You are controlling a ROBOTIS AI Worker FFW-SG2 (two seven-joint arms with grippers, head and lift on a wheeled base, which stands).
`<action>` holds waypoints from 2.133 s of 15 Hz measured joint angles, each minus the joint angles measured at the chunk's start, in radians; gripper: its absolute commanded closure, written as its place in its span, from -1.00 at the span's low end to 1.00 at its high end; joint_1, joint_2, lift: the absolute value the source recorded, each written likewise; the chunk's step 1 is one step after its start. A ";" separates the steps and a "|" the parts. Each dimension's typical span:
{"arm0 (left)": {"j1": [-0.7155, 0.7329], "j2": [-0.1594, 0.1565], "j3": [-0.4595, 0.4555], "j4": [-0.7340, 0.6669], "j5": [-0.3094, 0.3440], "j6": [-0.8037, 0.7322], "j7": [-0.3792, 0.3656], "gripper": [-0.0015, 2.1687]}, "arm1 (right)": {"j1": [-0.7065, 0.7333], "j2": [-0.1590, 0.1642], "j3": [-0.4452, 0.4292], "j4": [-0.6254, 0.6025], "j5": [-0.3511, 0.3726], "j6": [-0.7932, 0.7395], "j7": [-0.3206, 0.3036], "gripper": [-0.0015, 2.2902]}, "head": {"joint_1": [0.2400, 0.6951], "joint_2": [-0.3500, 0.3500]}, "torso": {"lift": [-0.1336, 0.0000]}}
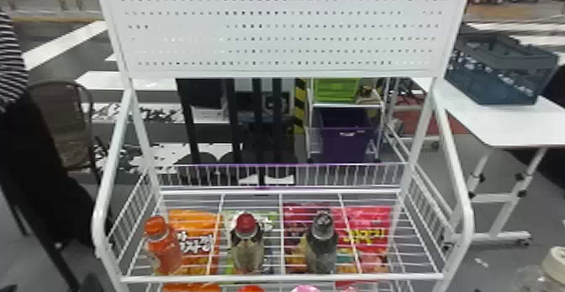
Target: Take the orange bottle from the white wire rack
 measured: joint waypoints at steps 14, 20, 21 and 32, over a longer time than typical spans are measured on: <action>-0.031 -0.002 -0.018 0.076 -0.019 -0.009 -0.011 -0.92 | 0.009 0.000 -0.002 0.000 -0.008 -0.013 0.000 0.01 | 0.14 0.00 | 1.00; -0.211 0.015 -0.166 0.449 -0.052 -0.271 -0.023 -0.92 | 0.009 0.000 0.001 0.010 -0.008 -0.027 0.000 0.01 | 0.14 0.00 | 1.00; -0.243 0.017 -0.184 0.497 -0.052 -0.285 -0.027 -0.92 | 0.009 0.000 0.001 0.011 -0.008 -0.027 0.000 0.01 | 0.14 0.00 | 1.00; -0.565 0.030 -0.294 0.893 -0.054 -0.361 -0.037 -0.92 | 0.008 0.000 -0.002 0.022 -0.008 -0.028 0.000 0.01 | 0.14 0.00 | 1.00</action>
